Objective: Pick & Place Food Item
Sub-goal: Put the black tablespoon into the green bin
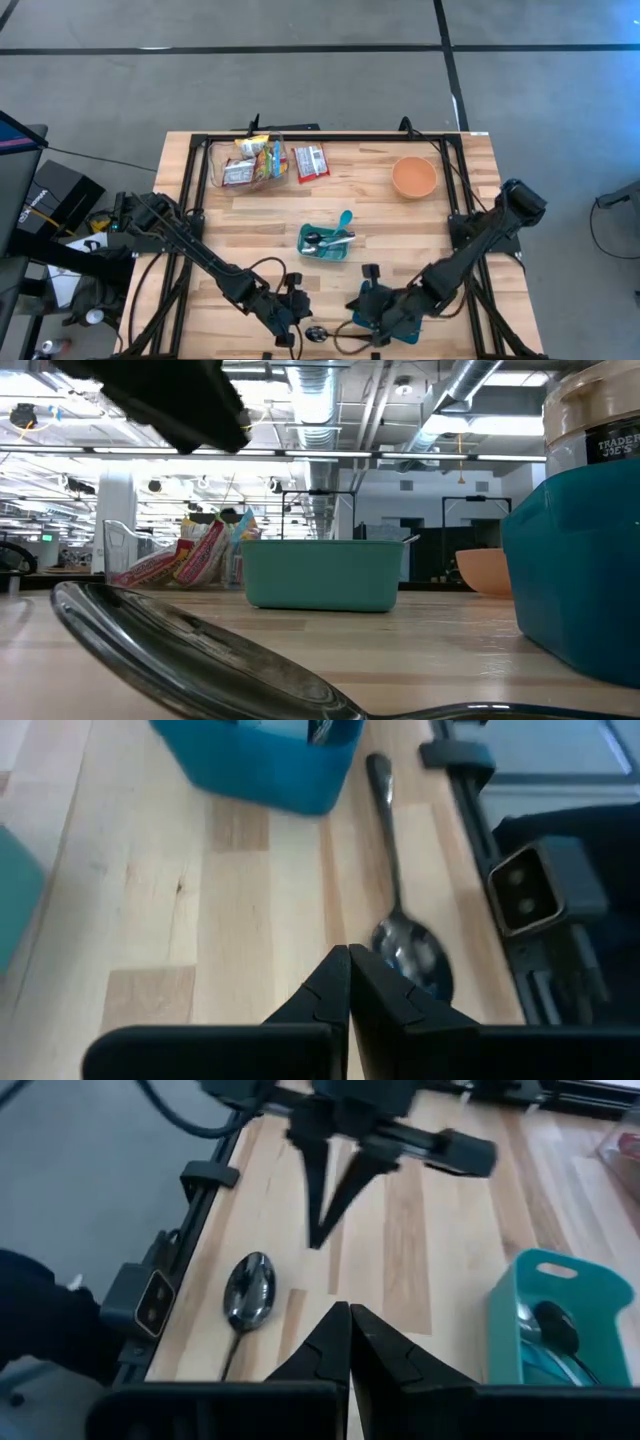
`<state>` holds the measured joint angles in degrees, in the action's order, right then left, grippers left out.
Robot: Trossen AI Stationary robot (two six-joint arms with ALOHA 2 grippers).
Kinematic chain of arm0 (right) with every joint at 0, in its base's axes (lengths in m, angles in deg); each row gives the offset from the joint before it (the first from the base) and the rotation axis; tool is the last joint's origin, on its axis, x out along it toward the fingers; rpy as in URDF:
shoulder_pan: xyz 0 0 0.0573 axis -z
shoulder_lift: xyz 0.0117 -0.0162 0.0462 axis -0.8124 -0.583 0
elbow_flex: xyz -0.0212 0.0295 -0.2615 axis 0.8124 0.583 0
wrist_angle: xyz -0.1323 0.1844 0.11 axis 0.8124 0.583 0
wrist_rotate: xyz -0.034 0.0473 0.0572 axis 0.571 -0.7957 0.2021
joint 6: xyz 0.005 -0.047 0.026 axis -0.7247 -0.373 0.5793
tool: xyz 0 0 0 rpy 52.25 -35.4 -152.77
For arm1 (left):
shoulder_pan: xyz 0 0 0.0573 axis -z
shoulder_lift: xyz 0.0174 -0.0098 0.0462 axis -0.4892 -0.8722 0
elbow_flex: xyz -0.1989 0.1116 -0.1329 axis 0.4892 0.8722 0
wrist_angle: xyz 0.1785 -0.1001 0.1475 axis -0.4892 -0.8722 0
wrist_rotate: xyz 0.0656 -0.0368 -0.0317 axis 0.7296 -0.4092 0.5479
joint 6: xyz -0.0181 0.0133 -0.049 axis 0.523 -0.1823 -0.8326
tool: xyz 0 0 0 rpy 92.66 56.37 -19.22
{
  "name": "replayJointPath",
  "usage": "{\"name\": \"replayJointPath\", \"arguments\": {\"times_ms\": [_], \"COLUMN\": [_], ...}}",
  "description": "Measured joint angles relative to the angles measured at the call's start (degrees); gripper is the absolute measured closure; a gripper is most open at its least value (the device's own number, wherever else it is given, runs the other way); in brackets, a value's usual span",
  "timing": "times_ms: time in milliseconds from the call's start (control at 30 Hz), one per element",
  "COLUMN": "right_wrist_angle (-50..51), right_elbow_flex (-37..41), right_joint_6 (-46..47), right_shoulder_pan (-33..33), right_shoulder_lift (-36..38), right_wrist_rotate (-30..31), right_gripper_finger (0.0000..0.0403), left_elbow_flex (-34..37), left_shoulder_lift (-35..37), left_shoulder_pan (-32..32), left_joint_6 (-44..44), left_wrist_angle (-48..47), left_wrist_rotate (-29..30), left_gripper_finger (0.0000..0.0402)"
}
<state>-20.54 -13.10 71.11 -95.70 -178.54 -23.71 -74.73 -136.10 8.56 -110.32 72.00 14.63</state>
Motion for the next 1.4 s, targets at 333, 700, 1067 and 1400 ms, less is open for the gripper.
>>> {"name": "replayJointPath", "arguments": {"times_ms": [333, 700, 1067, 1400], "right_wrist_angle": [4.8, 5.1, 3.3, 1.8], "right_elbow_flex": [-8.0, -8.9, -9.2, -9.2], "right_joint_6": [3.3, 12.7, 17.0, 17.2], "right_shoulder_pan": [-1.4, -1.3, -1.3, -1.3], "right_shoulder_lift": [-8.4, -13.9, -15.0, -15.0], "right_wrist_rotate": [-2.1, -10.8, -12.3, -12.2], "right_gripper_finger": [0.0403, 0.0403, 0.0403, 0.0403], "left_elbow_flex": [0.0, 0.0, 0.0, 0.0], "left_shoulder_lift": [0.2, 0.2, 0.2, 0.2], "left_shoulder_pan": [0.0, -0.9, -3.3, -3.5], "left_joint_6": [-6.3, -6.2, -6.1, -6.0], "left_wrist_angle": [-10.3, -14.4, -14.4, -14.6], "left_wrist_rotate": [0.2, 1.3, 1.3, 1.3], "left_gripper_finger": [0.0401, 0.0401, 0.0401, 0.0401]}}
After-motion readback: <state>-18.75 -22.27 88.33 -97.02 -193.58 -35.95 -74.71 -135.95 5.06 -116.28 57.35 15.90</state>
